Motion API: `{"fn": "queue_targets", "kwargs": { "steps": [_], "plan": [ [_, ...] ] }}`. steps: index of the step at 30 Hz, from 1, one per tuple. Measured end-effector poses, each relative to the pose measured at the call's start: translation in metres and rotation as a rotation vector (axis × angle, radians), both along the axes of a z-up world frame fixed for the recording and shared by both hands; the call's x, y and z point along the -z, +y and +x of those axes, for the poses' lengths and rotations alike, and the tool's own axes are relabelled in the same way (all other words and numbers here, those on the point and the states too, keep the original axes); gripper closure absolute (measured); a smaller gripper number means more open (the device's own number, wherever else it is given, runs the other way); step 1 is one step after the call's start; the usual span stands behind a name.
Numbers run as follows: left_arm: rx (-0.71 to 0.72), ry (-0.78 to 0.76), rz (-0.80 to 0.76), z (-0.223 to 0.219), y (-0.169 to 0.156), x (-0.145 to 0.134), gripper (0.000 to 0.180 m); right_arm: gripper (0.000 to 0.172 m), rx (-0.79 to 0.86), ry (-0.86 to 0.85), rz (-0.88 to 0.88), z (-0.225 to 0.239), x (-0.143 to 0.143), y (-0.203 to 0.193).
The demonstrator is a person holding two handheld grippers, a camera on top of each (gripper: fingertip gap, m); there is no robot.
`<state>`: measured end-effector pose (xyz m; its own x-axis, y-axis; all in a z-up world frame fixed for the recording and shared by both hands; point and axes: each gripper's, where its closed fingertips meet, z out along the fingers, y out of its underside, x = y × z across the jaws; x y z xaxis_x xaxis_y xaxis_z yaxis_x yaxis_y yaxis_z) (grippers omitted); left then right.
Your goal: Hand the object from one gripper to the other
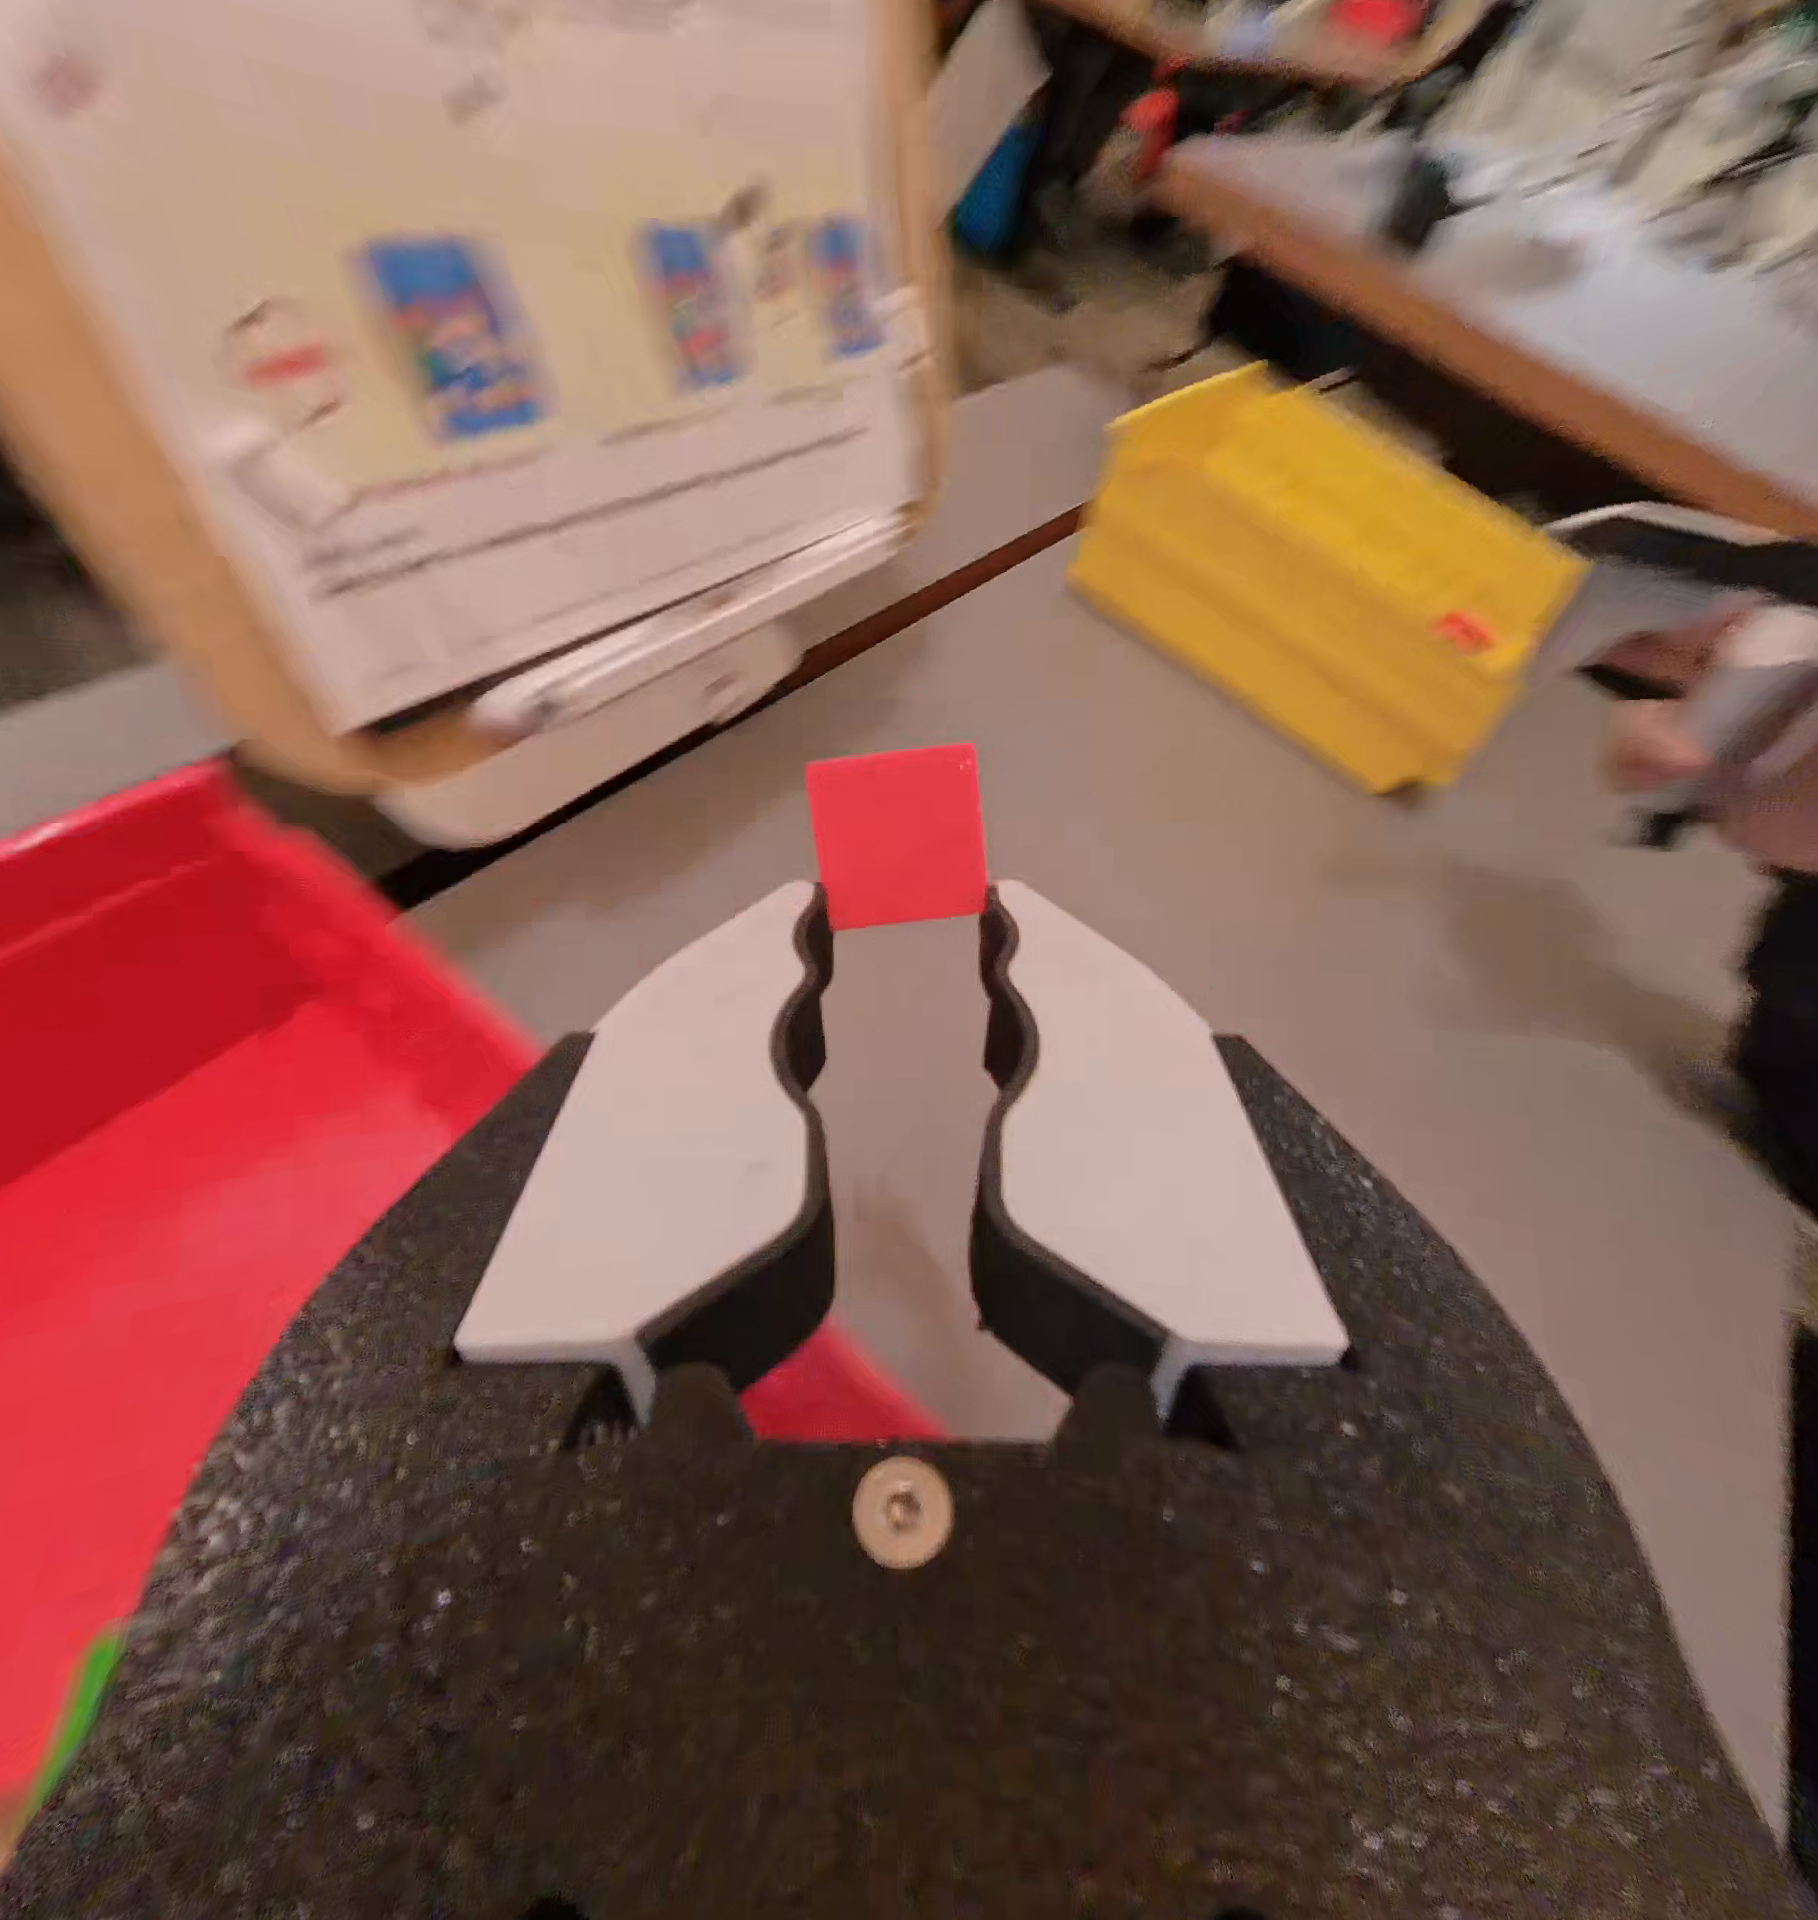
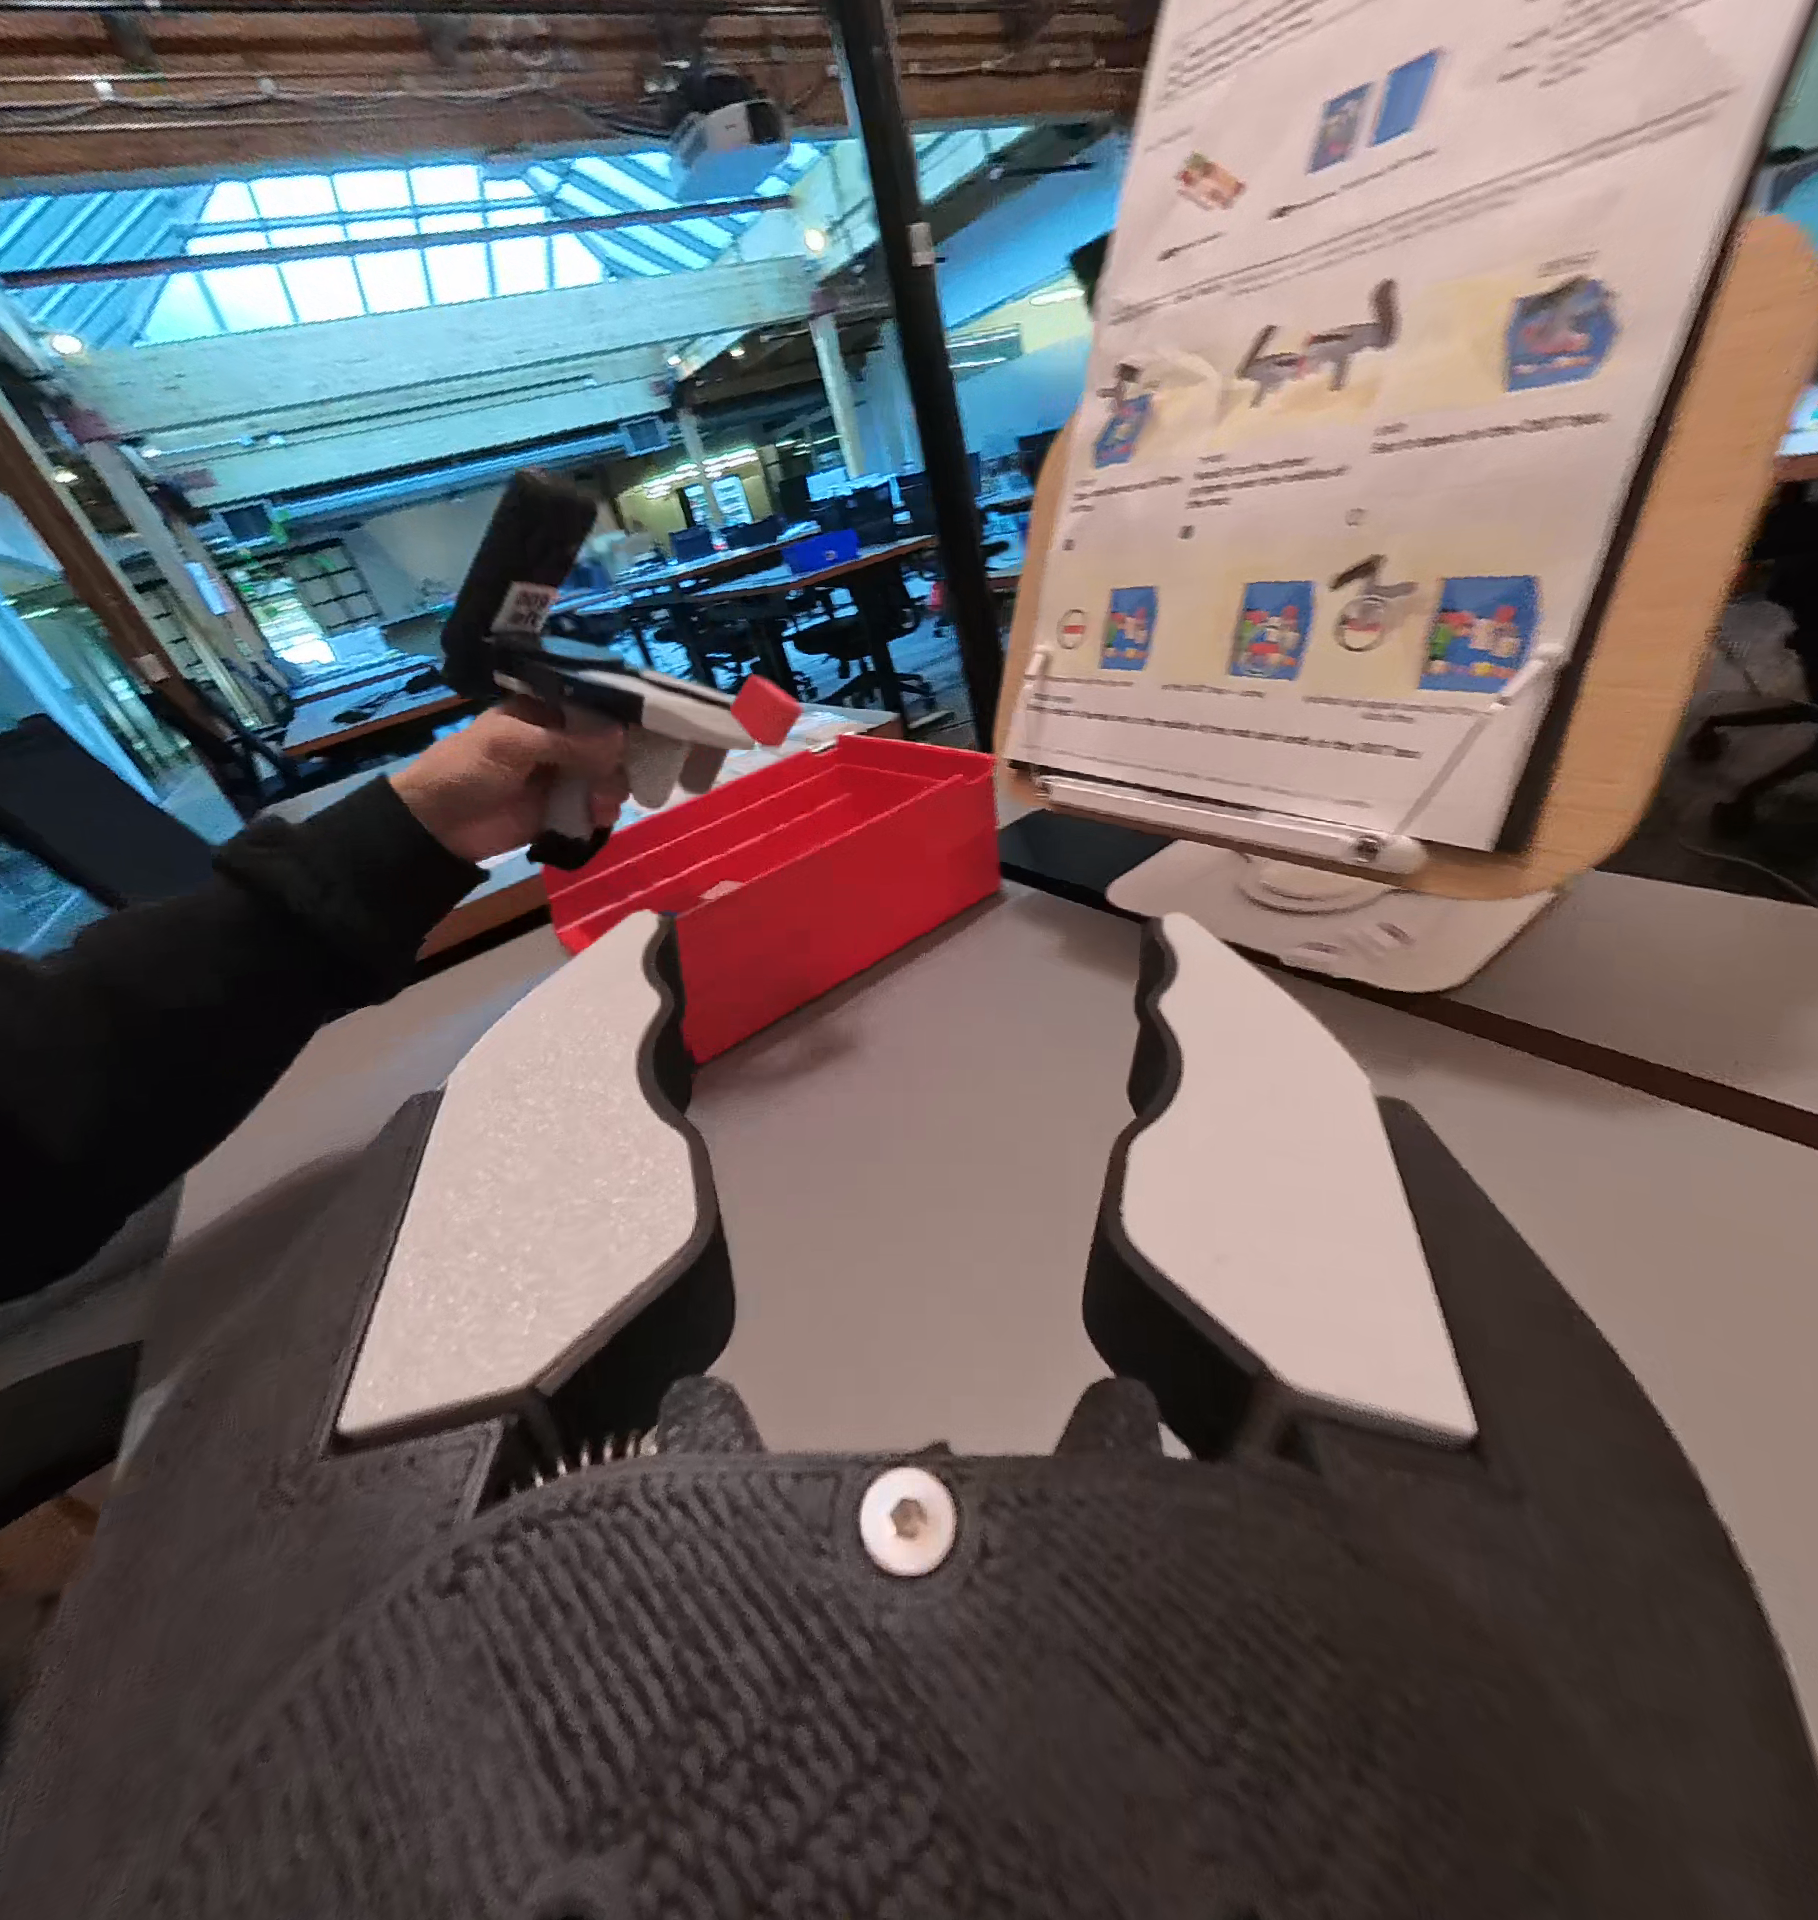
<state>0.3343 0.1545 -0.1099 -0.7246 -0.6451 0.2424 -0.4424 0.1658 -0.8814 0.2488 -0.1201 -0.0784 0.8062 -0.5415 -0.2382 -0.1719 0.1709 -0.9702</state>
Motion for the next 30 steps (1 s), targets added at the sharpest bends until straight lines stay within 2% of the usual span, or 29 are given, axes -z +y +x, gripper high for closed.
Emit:
{"fn": "queue_targets", "kwargs": {
  "steps": [1,4,9,13,16,21,23,28,29,30],
  "plan": [
    [0.059,-0.044,-0.045,-0.017,-0.019,-0.014,0.154,0.085,-0.027,-0.005,0.0,-0.005,-0.002,0.007],
    [0.24,-0.144,-0.176,-0.068,-0.072,-0.042,0.154,0.085,-0.124,-0.03,0.01,-0.022,-0.01,0.029],
    [0.482,-0.262,-0.332,-0.139,-0.143,-0.056,0.154,0.094,-0.319,-0.076,0.058,-0.057,-0.025,0.058],
    [0.599,-0.289,-0.381,-0.169,-0.18,-0.054,0.154,0.104,-0.42,-0.119,0.152,-0.078,-0.043,0.066],
    [0.655,-0.302,-0.392,-0.183,-0.197,-0.057,0.154,0.116,-0.491,-0.14,0.141,-0.091,-0.044,0.07],
    [0.677,-0.305,-0.348,-0.192,-0.214,-0.05,0.154,0.124,-0.522,-0.181,0.136,-0.099,-0.046,0.076],
    [0.667,-0.313,-0.344,-0.192,-0.217,-0.05,0.154,0.143,-0.549,-0.179,0.11,-0.103,-0.042,0.078],
    [0.598,-0.331,-0.336,-0.185,-0.219,-0.045,0.153,0.144,-0.517,-0.188,0.04,-0.099,-0.038,0.075],
    [0.563,-0.342,-0.314,-0.181,-0.219,-0.042,0.151,0.144,-0.484,-0.194,0.027,-0.094,-0.038,0.071],
    [0.519,-0.358,-0.284,-0.174,-0.217,-0.039,0.138,0.144,-0.446,-0.198,0.031,-0.088,-0.041,0.064]
  ]
}}
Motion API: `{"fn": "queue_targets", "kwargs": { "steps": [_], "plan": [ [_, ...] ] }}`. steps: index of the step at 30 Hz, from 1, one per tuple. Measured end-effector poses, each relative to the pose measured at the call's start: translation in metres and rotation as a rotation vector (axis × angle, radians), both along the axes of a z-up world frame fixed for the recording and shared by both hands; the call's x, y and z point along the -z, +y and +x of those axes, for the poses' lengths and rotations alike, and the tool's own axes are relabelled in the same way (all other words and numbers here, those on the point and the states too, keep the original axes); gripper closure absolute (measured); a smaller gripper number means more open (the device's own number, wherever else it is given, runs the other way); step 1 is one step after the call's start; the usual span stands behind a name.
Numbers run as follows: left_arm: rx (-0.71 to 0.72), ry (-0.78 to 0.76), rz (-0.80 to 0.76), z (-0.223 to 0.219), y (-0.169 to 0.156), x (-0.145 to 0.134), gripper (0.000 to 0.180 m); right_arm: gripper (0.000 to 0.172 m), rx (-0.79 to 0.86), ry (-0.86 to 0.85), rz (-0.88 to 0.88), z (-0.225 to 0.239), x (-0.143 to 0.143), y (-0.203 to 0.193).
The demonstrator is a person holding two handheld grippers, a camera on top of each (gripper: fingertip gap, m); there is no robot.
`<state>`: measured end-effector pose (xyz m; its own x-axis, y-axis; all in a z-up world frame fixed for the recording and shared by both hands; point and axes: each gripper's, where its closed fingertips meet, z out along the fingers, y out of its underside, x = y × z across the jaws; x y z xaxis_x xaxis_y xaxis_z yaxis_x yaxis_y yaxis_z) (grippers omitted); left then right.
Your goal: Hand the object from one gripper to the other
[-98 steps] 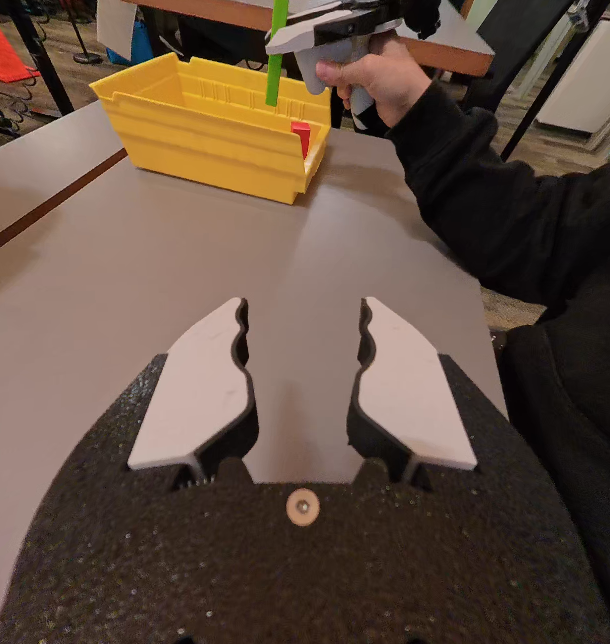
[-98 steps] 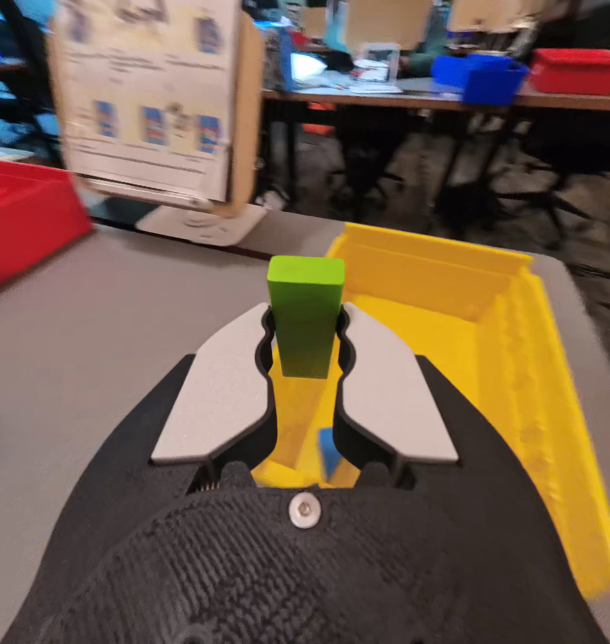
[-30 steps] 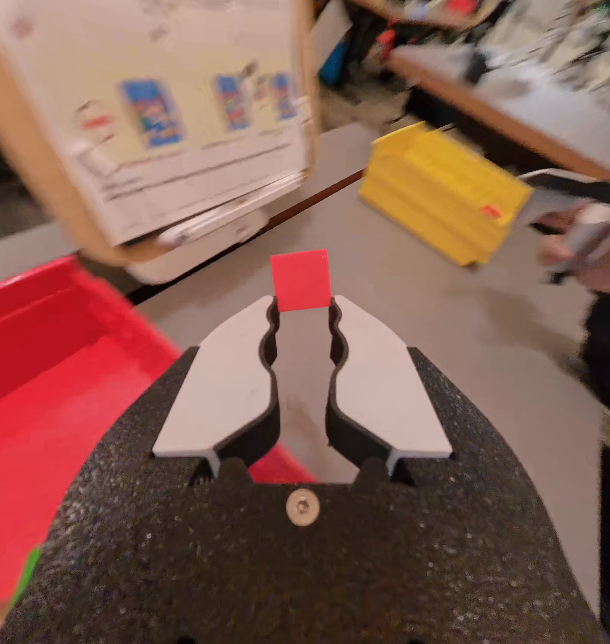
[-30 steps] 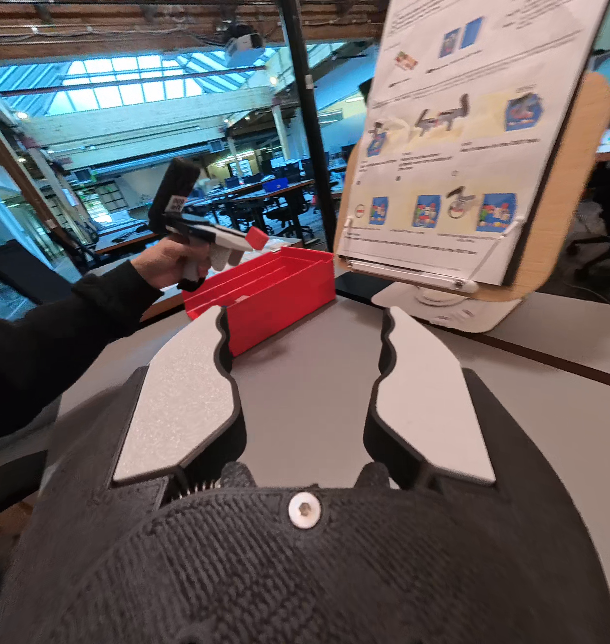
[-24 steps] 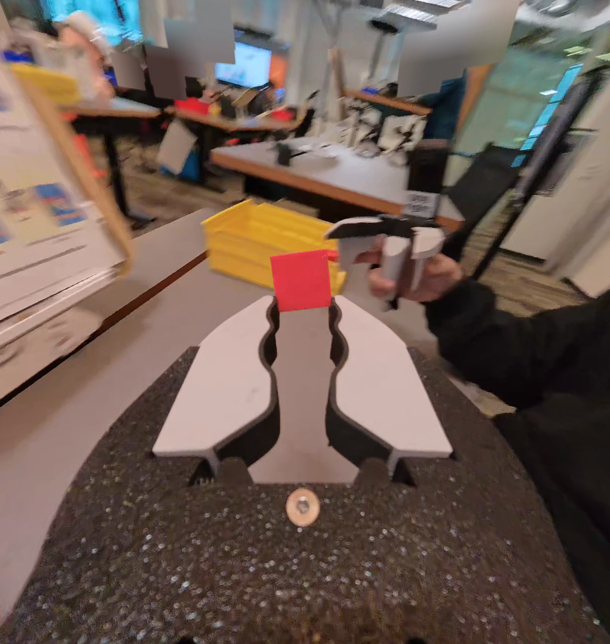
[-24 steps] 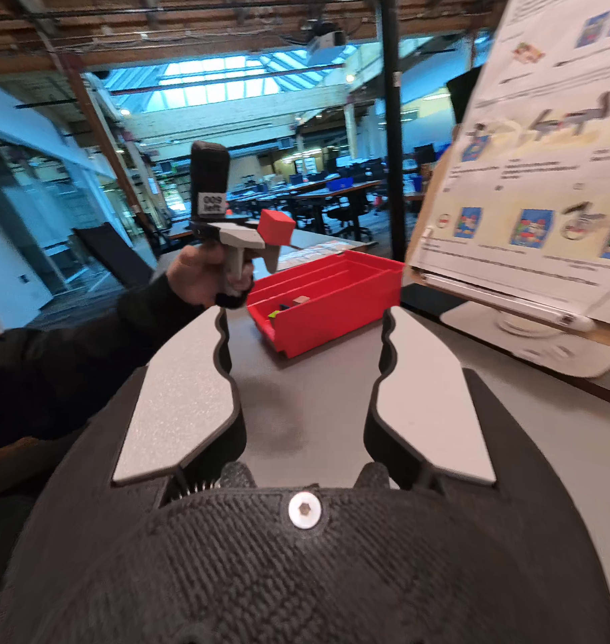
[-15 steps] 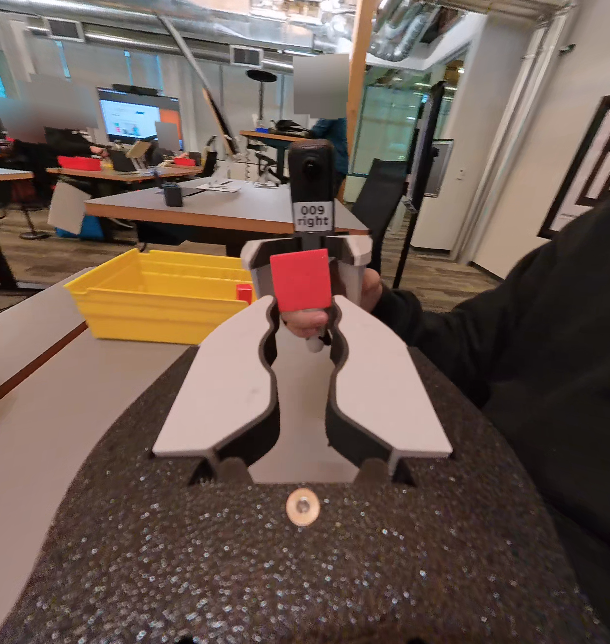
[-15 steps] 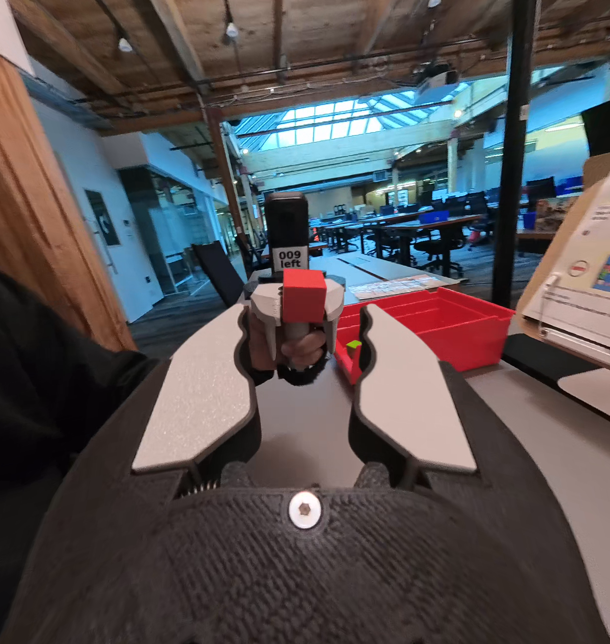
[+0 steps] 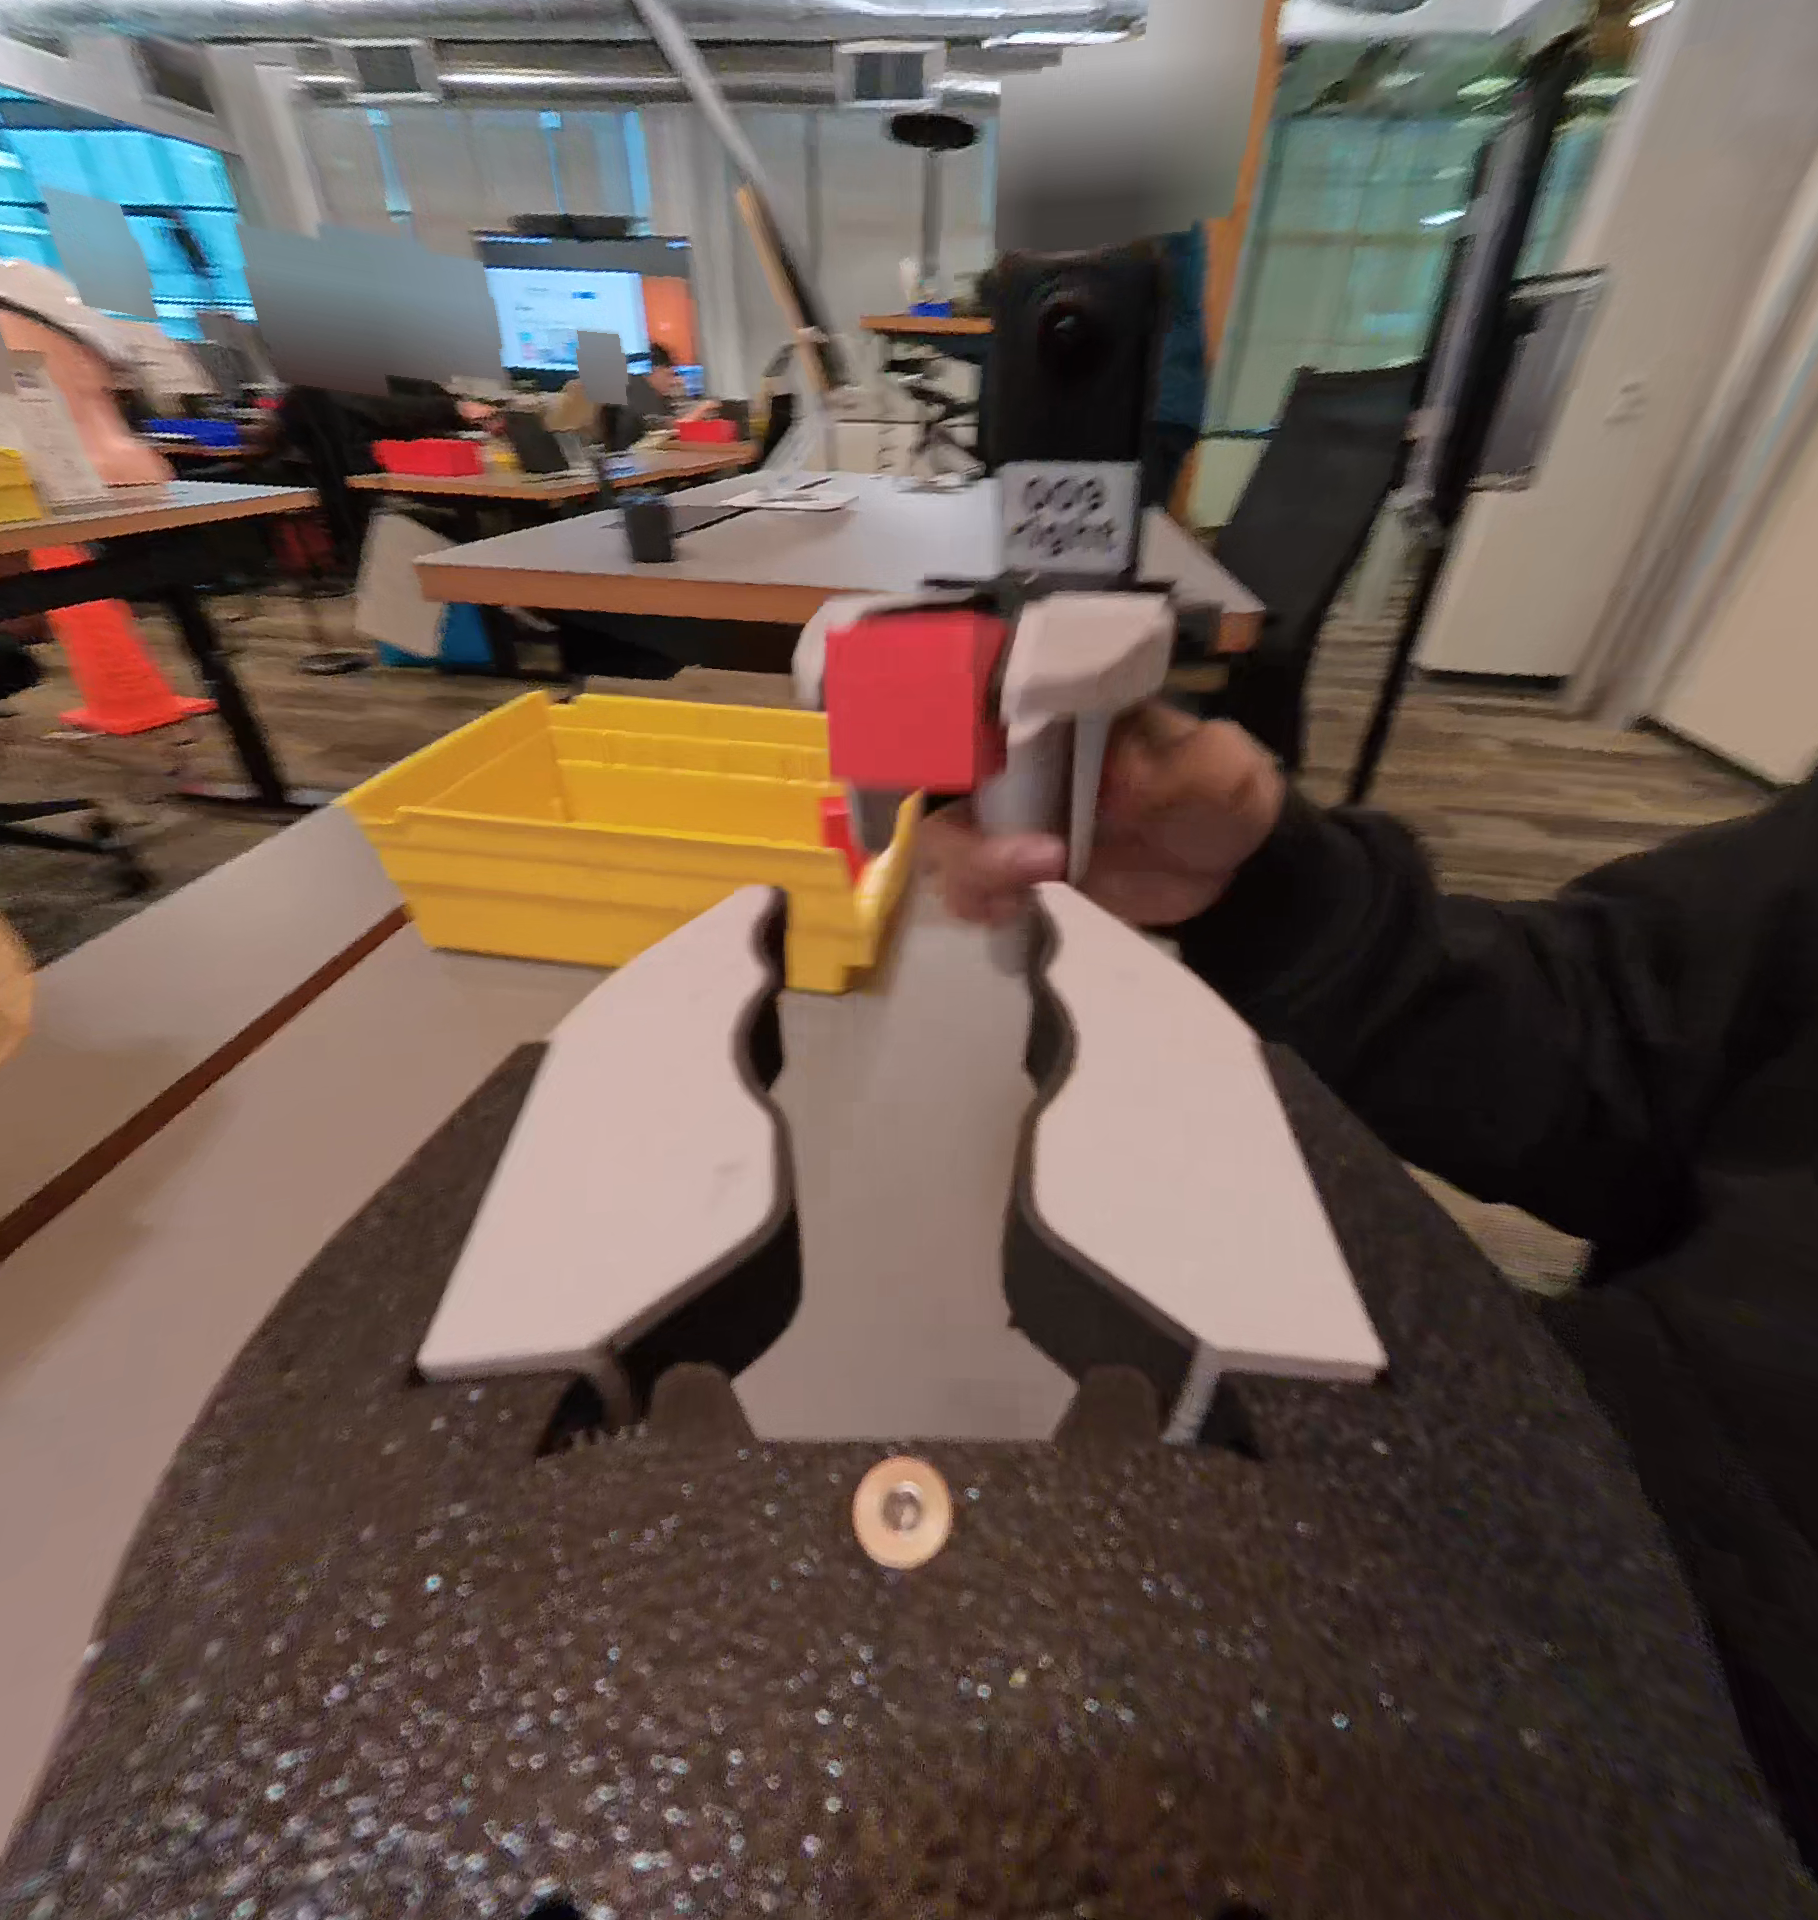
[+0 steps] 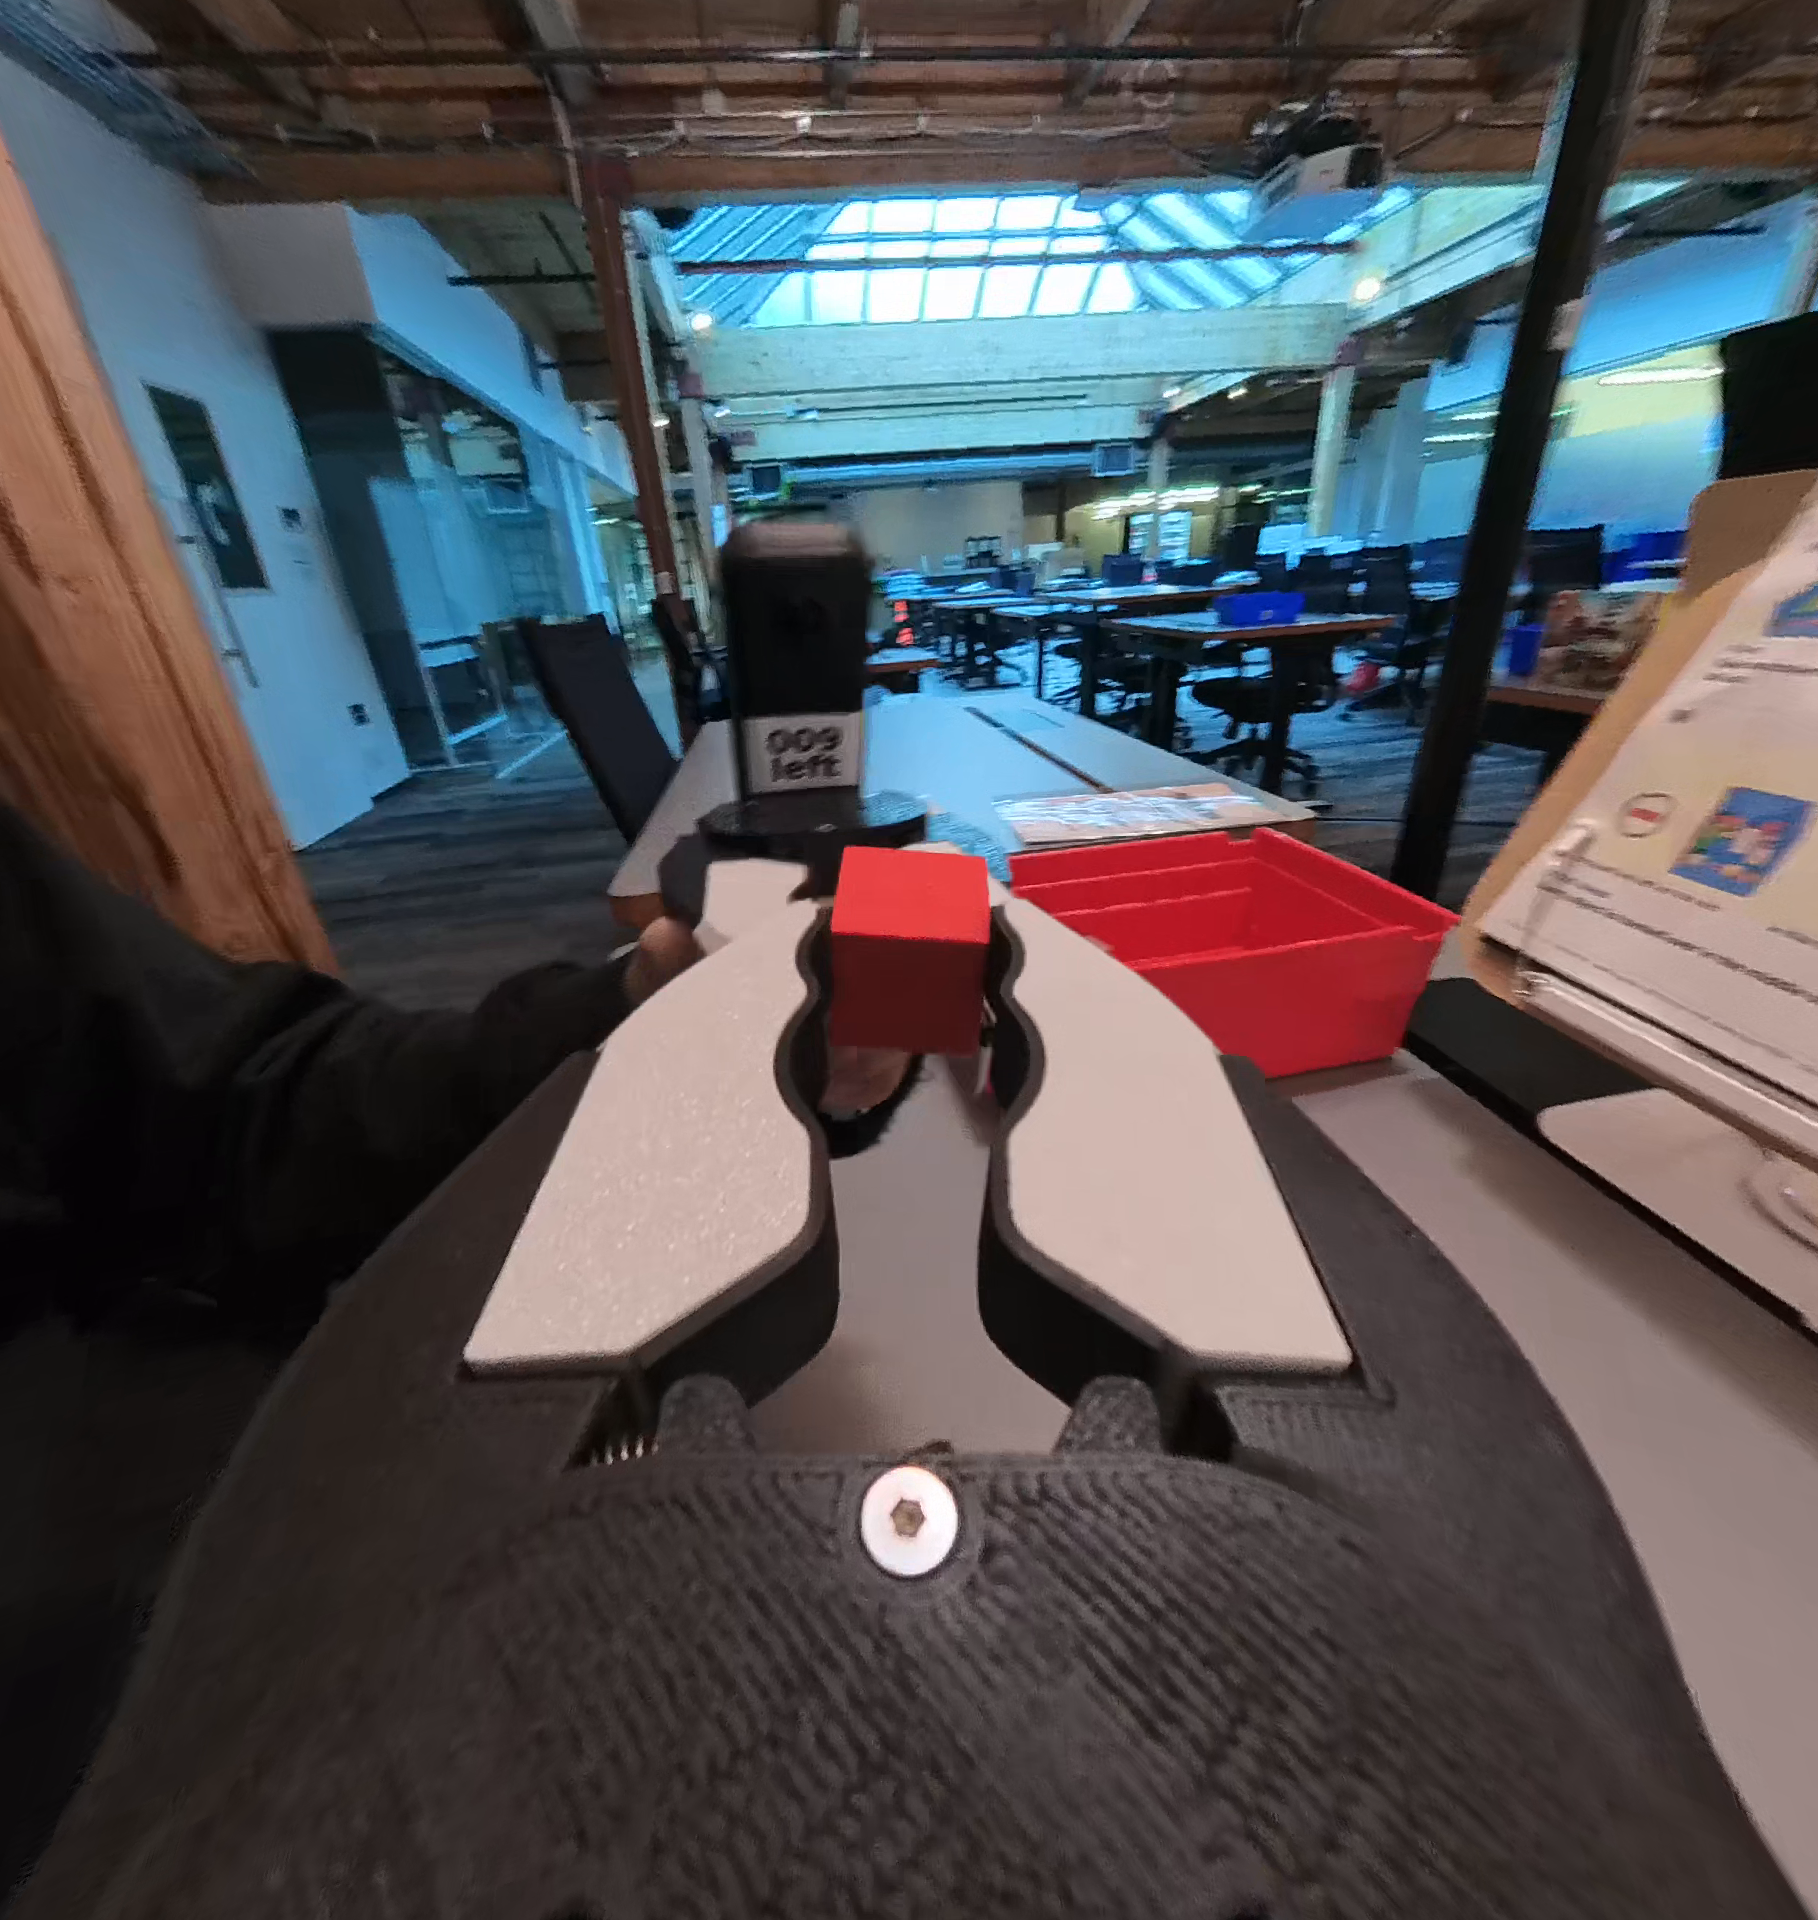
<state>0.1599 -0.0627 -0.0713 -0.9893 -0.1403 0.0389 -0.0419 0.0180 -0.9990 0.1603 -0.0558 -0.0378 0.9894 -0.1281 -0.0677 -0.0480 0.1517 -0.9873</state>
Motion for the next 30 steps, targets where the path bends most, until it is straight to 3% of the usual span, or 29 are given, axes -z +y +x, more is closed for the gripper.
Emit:
{"fn": "queue_targets", "kwargs": {
  "steps": [1,4,8,13,17,21,25,27,30],
  "plan": [
    [-0.056,-0.019,0.015,0.007,0.002,0.004,0.128,0.144,0.044,0.005,0.012,0.008,-0.003,-0.011],
    [-0.13,-0.097,0.014,0.01,0.012,0.012,0.129,0.144,0.349,0.061,-0.003,0.058,0.001,-0.078],
    [-0.218,-0.097,-0.026,0.017,0.028,0.023,0.123,0.144,0.904,0.244,-0.219,0.123,0.069,-0.214],
    [-0.366,-0.05,-0.013,0.034,0.049,0.04,0.105,0.144,1.251,0.349,-0.503,0.144,0.134,-0.311],
    [-0.537,-0.154,-0.135,0.038,0.084,0.029,0.119,0.144,1.237,0.421,-0.568,0.153,0.169,-0.309],
    [-0.617,-0.107,-0.001,0.039,0.119,0.046,0.118,0.144,1.305,0.347,-0.706,0.159,0.176,-0.313],
    [-0.905,-0.17,0.129,0.049,0.188,0.044,0.117,0.143,1.328,0.328,-0.732,0.163,0.18,-0.313],
    [-1.06,-0.146,0.267,0.057,0.23,0.051,0.117,0.128,1.321,0.334,-0.701,0.165,0.18,-0.31],
    [-1.199,0.063,0.35,0.067,0.281,0.066,0.116,0.085,1.39,0.33,-0.604,0.167,0.164,-0.314]
  ]
}}
